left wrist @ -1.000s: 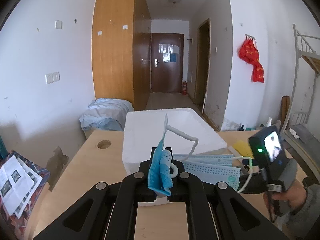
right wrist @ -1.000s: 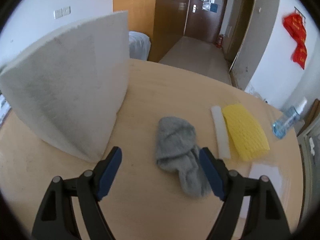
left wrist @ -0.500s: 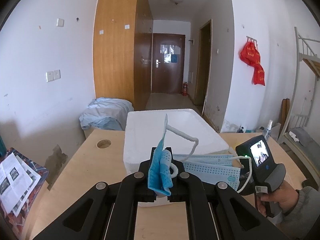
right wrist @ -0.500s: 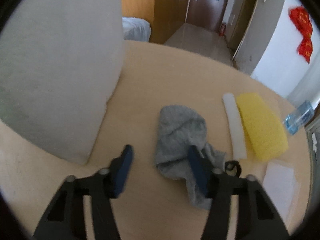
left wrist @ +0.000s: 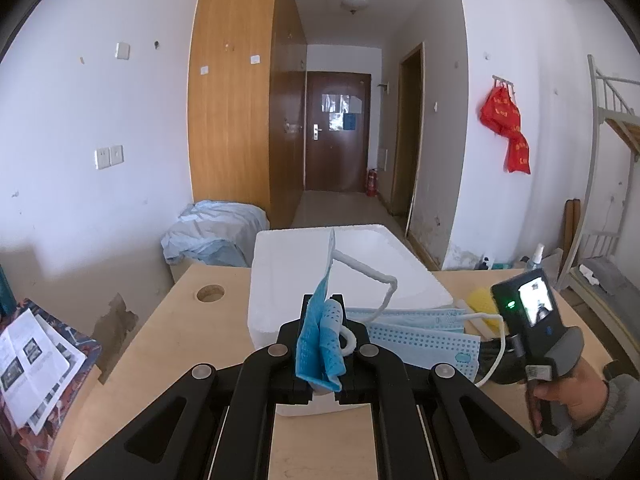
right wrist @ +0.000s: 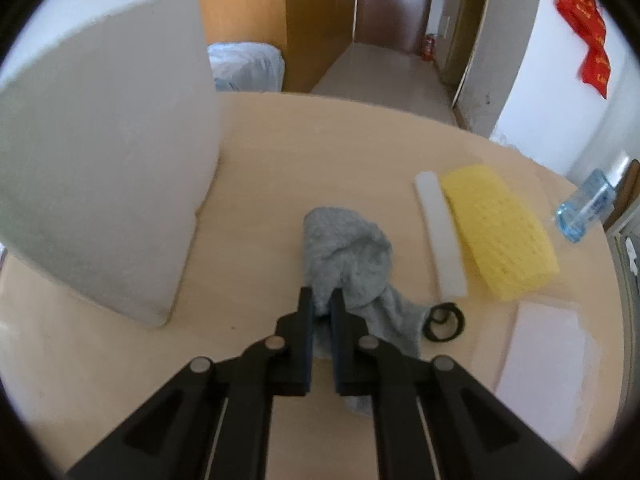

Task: Organize soft objects
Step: 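Close the right gripper on the grey sock and lift it, then carry the sock and mask over the foam box and open both grippers inside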

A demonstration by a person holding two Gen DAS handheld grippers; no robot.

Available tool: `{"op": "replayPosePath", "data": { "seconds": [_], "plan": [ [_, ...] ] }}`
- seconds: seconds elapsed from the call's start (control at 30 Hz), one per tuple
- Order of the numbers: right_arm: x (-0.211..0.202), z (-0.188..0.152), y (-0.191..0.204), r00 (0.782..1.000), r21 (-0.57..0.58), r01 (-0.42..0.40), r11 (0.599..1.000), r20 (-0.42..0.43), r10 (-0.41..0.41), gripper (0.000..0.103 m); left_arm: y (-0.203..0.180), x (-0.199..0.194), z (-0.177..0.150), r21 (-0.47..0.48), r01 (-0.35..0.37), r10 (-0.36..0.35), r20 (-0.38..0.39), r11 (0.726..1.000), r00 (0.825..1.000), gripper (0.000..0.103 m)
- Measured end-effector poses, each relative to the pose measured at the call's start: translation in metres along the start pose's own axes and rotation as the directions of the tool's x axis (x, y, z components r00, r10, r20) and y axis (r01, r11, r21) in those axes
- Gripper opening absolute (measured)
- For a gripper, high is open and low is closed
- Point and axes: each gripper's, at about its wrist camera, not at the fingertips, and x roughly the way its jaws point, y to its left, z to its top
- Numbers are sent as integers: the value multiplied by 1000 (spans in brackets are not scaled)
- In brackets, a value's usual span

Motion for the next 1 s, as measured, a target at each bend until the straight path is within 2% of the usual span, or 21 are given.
{"op": "replayPosePath", "data": {
  "seconds": [0.27, 0.57, 0.8, 1.0],
  "plan": [
    [-73, -5, 3, 992, 0, -38, 999, 123, 38, 9, -4, -7, 6, 3, 19, -19, 9, 1000, 1000, 6],
    [-137, -3, 27, 968, -40, -69, 997, 239, 77, 9, 0, -23, 19, 22, -1, 0, 41, 1000, 999, 6],
    [-188, 20, 66, 929, -127, -128, 984, 332, 164, 9, 11, -41, 42, 26, -52, 50, 85, 998, 995, 6],
    [-189, 50, 87, 909, -151, -193, 969, 344, 235, 9, 28, -30, 68, 27, -43, 41, 83, 999, 996, 6]
  ]
}}
